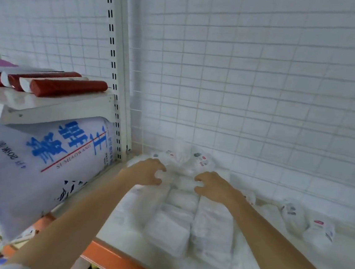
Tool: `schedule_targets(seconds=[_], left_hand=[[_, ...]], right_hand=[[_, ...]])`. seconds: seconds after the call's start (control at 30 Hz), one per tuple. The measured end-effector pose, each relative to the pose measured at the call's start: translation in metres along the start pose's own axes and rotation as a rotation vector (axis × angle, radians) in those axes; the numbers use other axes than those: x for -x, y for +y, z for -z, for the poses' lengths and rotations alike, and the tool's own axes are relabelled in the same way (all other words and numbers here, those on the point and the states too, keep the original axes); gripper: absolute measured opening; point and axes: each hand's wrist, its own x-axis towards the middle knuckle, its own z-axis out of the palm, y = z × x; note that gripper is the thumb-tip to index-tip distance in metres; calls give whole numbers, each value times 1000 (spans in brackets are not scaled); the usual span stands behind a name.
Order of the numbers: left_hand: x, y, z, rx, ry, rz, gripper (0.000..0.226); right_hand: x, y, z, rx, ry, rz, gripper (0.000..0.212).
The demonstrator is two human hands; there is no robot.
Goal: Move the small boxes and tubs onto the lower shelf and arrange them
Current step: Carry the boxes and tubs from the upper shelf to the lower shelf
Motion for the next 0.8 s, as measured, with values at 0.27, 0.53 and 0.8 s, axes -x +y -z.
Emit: schedule_targets(seconds=[0.27, 0.53, 0.8], left_hand=[[-47, -19, -4, -162, -218, -135, 53], [-50, -21, -6, -294, -91, -325, 48], [-42, -30, -1, -221, 64, -353, 30]], right_hand=[[-15, -13, 6, 265, -75, -78, 63], [-21, -21, -3, 404, -22, -71, 55], [-12, -23, -2, 414, 116, 6, 47]])
